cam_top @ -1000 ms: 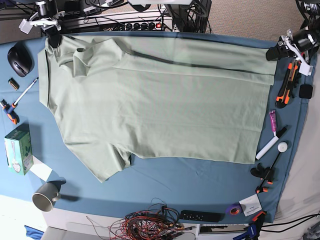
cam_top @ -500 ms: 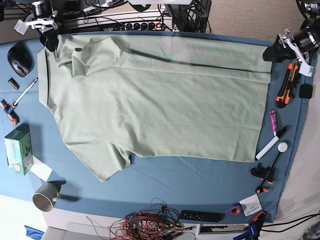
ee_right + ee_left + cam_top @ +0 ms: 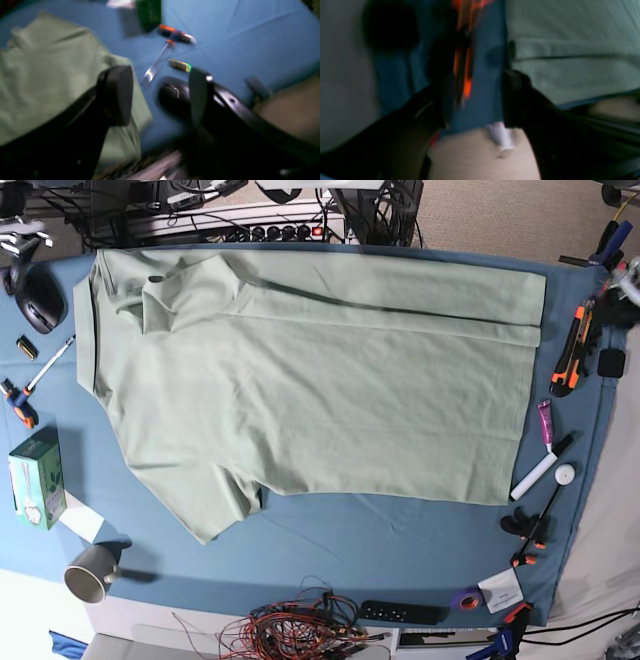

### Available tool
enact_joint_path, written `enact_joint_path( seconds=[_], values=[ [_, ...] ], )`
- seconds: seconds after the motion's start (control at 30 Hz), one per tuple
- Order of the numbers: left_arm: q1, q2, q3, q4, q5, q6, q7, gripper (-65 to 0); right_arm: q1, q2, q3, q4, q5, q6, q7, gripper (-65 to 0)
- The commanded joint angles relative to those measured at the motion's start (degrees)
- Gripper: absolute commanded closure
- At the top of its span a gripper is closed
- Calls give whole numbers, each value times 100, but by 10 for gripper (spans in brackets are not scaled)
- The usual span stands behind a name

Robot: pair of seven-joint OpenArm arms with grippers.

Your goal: Fold the T-shirt properly

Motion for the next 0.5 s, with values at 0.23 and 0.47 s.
enact_joint_path(
  seconds=[0.23,0.47],
  values=[
    [-295,-1023,-411,2308,2909,1661,-970,-283,538,-122,-1517,415,-1244,-289,844,-339],
    [-1309,-1047,323,2594,2216,1480,-1574,-234,1110,-151,-2391,415,-1703,-326,962,-339]
  ],
)
